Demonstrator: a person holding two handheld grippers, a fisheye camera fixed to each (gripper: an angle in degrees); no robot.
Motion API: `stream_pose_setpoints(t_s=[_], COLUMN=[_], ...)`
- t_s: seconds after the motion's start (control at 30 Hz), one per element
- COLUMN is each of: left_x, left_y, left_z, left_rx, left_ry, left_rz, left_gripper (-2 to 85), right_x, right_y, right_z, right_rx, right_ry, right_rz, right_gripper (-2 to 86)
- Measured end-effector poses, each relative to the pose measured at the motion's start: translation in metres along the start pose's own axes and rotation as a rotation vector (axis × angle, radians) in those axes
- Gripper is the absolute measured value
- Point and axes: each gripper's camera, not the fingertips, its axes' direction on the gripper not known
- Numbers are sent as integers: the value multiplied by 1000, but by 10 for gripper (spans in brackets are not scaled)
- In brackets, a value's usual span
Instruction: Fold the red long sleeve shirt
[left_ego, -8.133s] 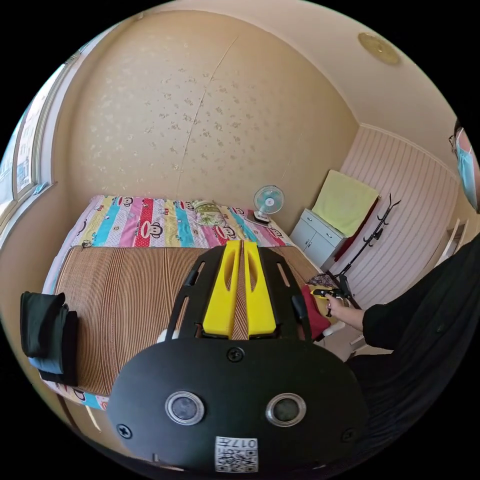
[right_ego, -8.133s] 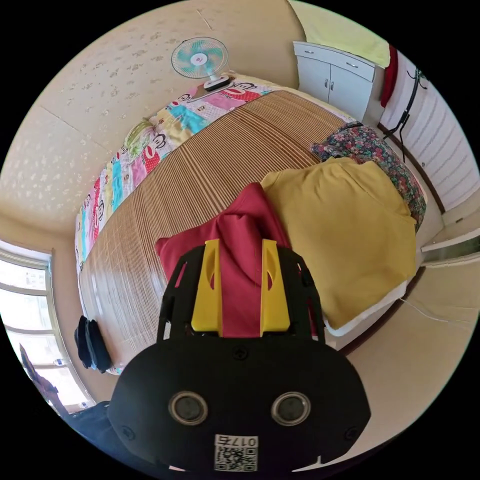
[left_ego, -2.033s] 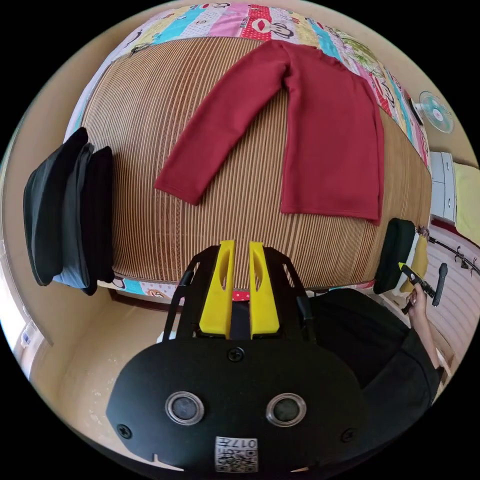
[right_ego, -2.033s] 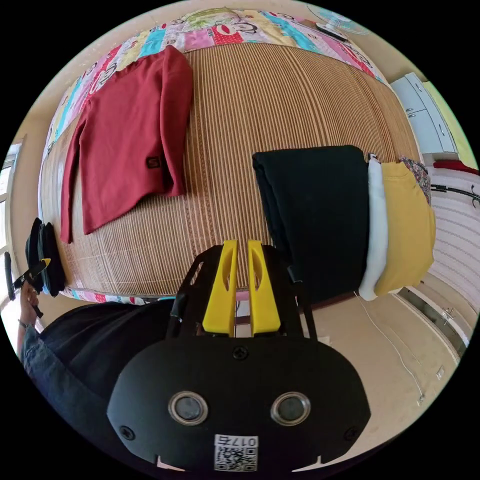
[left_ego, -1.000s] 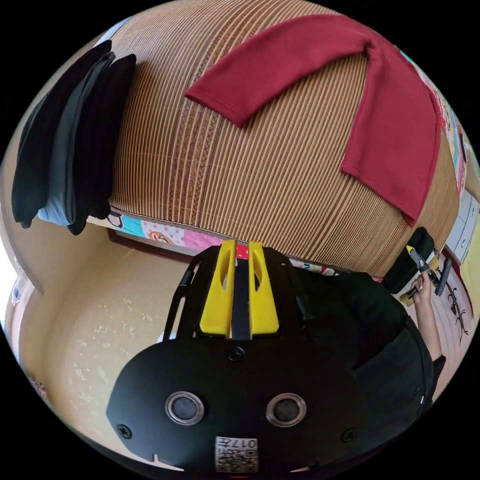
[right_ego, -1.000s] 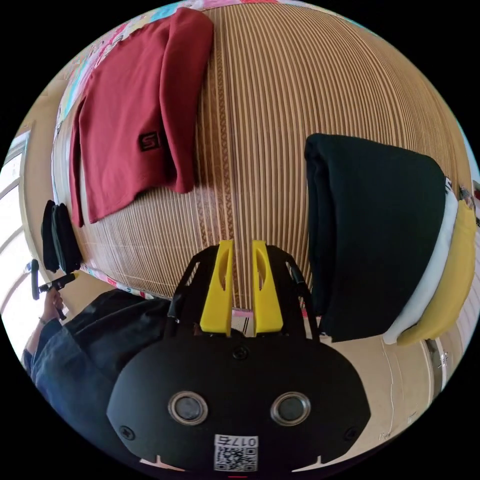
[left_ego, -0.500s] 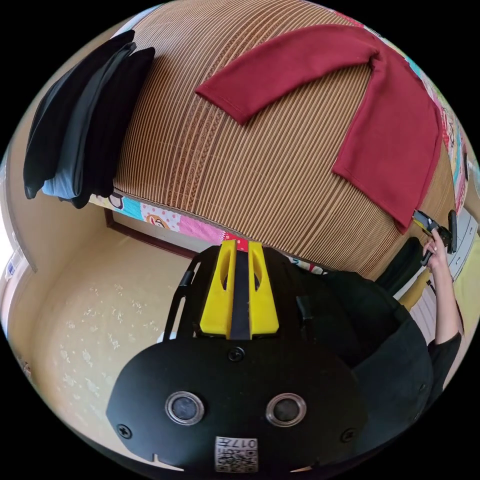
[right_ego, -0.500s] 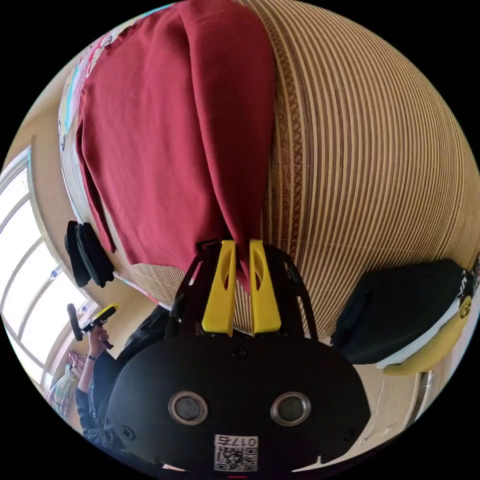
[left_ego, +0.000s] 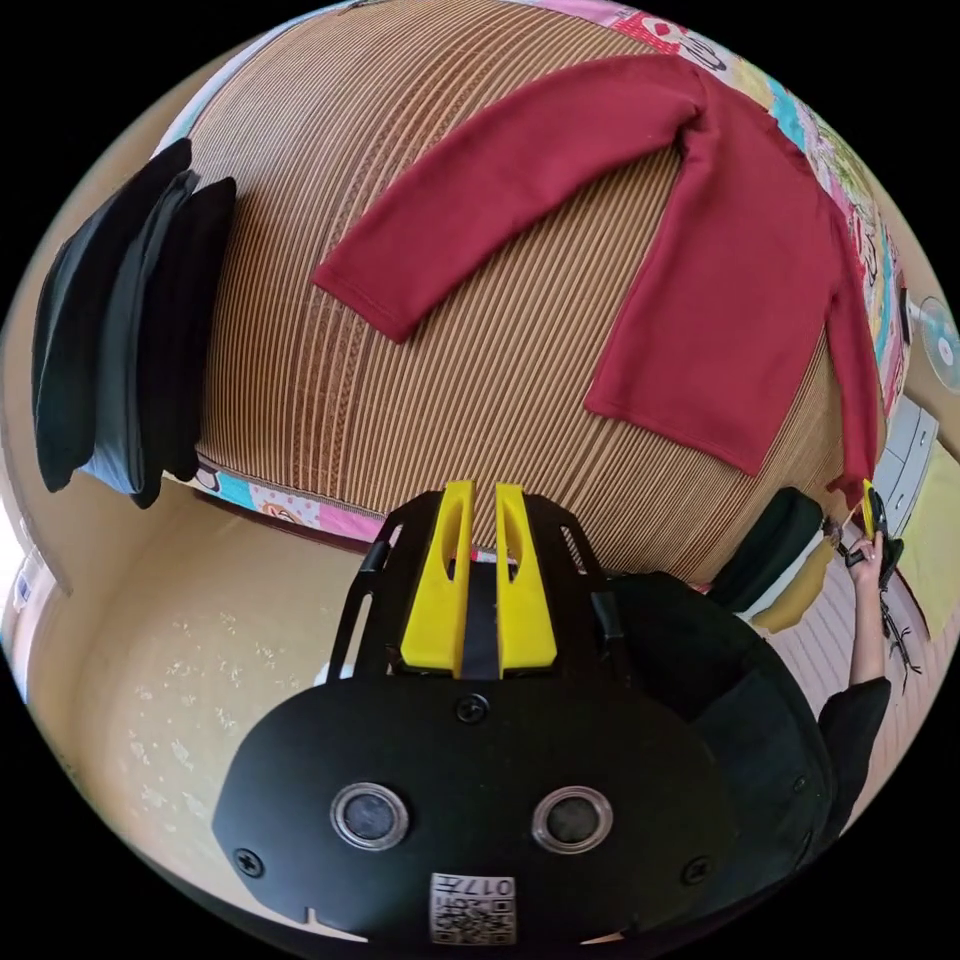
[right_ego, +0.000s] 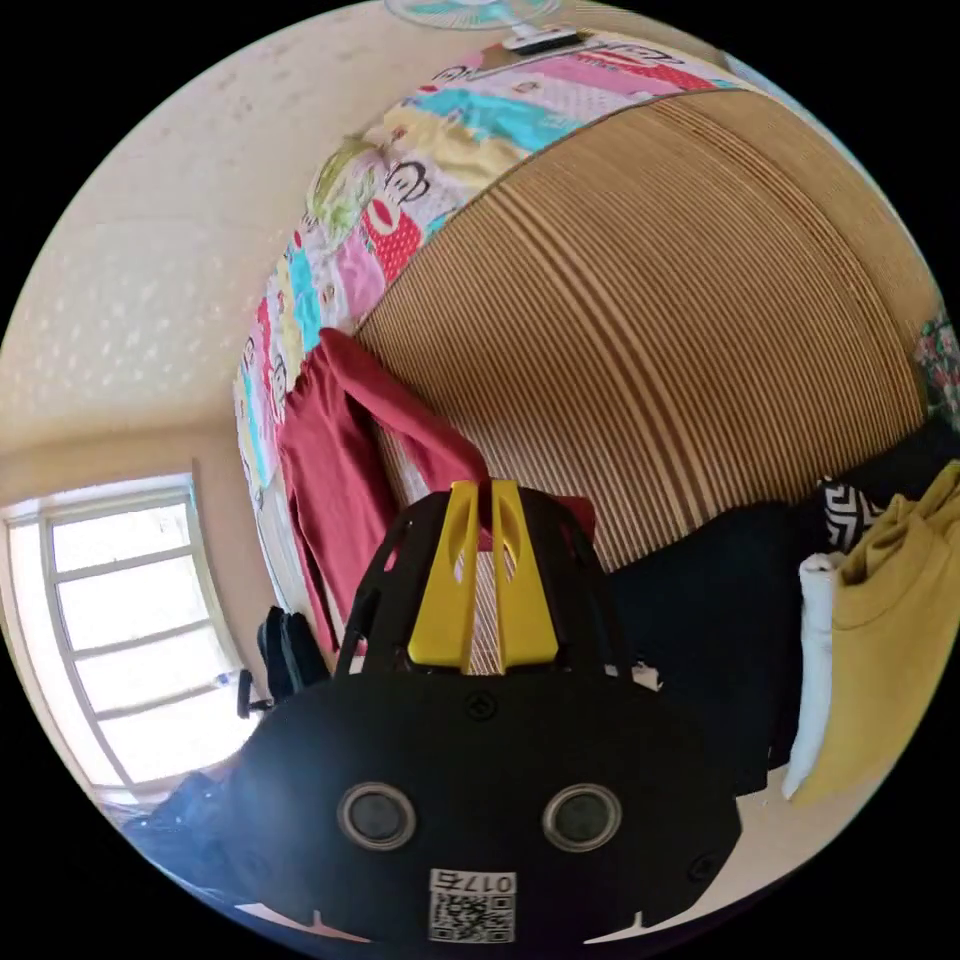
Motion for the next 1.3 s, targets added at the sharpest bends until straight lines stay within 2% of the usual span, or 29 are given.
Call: stream_pose_setpoints(t_s=[0.07,0.13,0.2,0.37,0.47,0.63,0.77,0.87,0.93,1.03,1.13,1.2,1.3], left_x=[1,-3,-16,-45,-57,-49,-28,-18,-10,8,36,53,47], left_y=[-3,-4,-4,4,6,0,-12,-32,-46,-79,-90,-90,-53], left_z=[4,13,30,58,65,71,64,49,38,38,62,112,133], left_rx=[8,14,6,8,34,39,65,135,203,256,311,243,448], left_ry=[1,21,66,164,220,217,173,200,230,204,0,-162,-203], left_rz=[24,34,15,-29,-18,122,248,256,272,322,447,538,544], left_gripper=[43,43,44,48,53,69,74,75,76,78,80,79,65], right_x=[22,32,30,-13,-43,-98,-145,-167,-177,-183,-168,-151,-137], right_y=[-1,6,11,48,80,124,153,157,154,136,126,137,169], right_z=[-52,-69,-65,29,96,174,218,243,257,272,286,306,315], right_rx=[192,229,161,-192,-355,-508,-624,-659,-653,-532,-392,-401,-268], right_ry=[-53,-12,59,393,437,378,519,628,677,660,608,625,616], right_rz=[164,277,244,-34,-173,-390,-666,-786,-831,-749,-561,-513,-566], right_gripper=[23,20,22,40,58,84,98,99,99,98,97,95,83])
